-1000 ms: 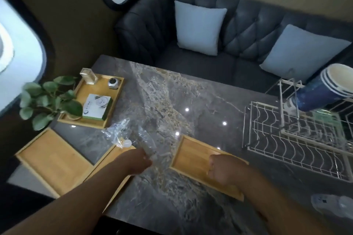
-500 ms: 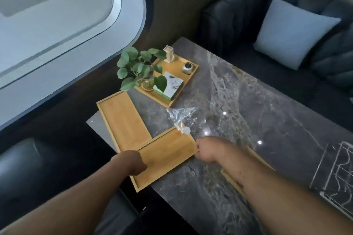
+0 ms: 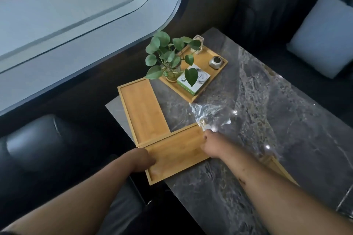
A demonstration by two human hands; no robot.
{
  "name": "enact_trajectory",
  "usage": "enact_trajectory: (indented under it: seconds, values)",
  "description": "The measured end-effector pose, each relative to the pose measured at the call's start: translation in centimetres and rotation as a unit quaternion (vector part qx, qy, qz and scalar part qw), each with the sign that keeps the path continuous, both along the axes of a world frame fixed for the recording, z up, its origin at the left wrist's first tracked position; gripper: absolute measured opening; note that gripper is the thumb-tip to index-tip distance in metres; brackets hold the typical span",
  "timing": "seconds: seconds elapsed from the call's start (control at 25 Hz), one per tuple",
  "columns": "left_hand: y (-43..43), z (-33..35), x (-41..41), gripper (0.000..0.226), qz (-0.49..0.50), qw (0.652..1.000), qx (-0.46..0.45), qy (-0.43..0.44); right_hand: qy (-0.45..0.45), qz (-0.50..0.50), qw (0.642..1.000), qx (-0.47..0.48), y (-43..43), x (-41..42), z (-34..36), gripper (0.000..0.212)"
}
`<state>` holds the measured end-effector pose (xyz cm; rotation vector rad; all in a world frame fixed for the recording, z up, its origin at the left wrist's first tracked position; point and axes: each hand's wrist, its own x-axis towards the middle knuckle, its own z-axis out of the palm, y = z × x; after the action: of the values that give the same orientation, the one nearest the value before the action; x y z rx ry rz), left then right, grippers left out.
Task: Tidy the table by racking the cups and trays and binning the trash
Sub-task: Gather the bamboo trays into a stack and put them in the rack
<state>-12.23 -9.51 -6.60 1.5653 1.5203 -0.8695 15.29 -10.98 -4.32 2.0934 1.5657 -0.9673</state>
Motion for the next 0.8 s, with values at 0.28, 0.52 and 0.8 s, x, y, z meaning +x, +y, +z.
enact_trajectory:
  seconds: [0.28,0.52,0.8]
  values:
    - [-0.1,0.1,0.3,0.033,0.017,0.999,0.037,-0.004,0.055,-0.116,0.991,0.025,-0.3,0.3,0.1,0.044]
    - [0.0,2.3,1.1,0.032,0.078,0.989,0.122,0.004,0.041,-0.156,0.983,0.091,-1.8,2.6,2.2,0.031]
    - [1.2,6.3,4.7,0.035,0.176,0.955,0.229,-0.072,0.078,-0.236,0.962,0.111,-4.8,7.6,5.5,0.039]
